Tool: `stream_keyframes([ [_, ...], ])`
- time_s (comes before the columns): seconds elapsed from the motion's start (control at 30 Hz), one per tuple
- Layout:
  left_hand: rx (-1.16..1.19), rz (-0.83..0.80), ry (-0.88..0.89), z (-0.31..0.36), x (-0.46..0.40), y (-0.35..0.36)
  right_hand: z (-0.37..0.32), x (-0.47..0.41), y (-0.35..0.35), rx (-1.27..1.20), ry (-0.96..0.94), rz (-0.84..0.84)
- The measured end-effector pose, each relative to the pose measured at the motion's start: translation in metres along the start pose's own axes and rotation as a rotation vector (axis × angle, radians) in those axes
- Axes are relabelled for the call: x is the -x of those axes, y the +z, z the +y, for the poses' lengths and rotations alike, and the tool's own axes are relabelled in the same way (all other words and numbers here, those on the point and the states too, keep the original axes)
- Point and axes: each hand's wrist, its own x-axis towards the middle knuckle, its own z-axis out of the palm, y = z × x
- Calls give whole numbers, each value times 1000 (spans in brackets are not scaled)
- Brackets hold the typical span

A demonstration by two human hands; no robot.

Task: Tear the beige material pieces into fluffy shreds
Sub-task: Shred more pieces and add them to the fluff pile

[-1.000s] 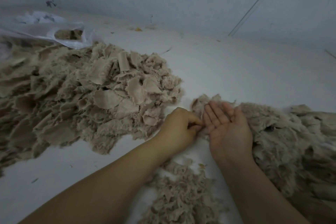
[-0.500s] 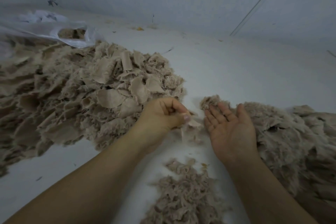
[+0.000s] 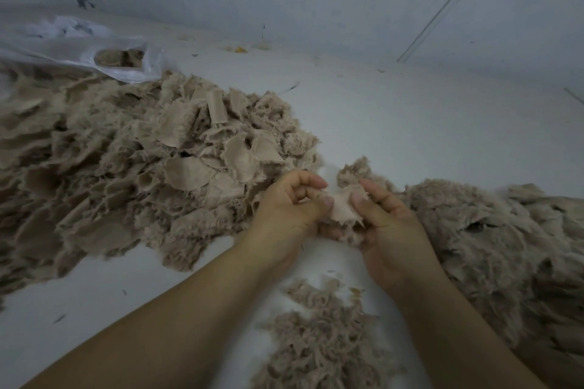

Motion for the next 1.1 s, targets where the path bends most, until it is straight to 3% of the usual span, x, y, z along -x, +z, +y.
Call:
stream_keyframes([
  [0.13, -106, -54, -162, -5, 3, 7, -2, 0, -1, -20, 6, 14],
  [0.4, -166, -146, -131, 8, 1, -14, 0, -2, -4, -3, -80, 98],
  [0.47, -173, -289, -190, 18, 1, -24, 0, -3, -3, -39, -85, 109],
  [0.6, -331, -809, -391, 35, 3, -37, 0, -5, -4, -64, -81, 131],
  [0.67, -474, -872, -402, 38, 4, -36, 0, -6, -4, -50, -71, 130],
  [0.77, -656, -678, -343, 33, 6, -23, 2, -6, -4, -46, -63, 114],
  [0.87, -614, -150, -205, 18, 4, -5, 2, -5, -1, -60, -75, 101],
  [0.9, -591, -73, -173, 13, 5, 0, 2, -4, -1, -61, -79, 103],
  [1.1, -664, -210, -236, 9, 5, 1, 3, -4, -1, -28, -88, 137],
])
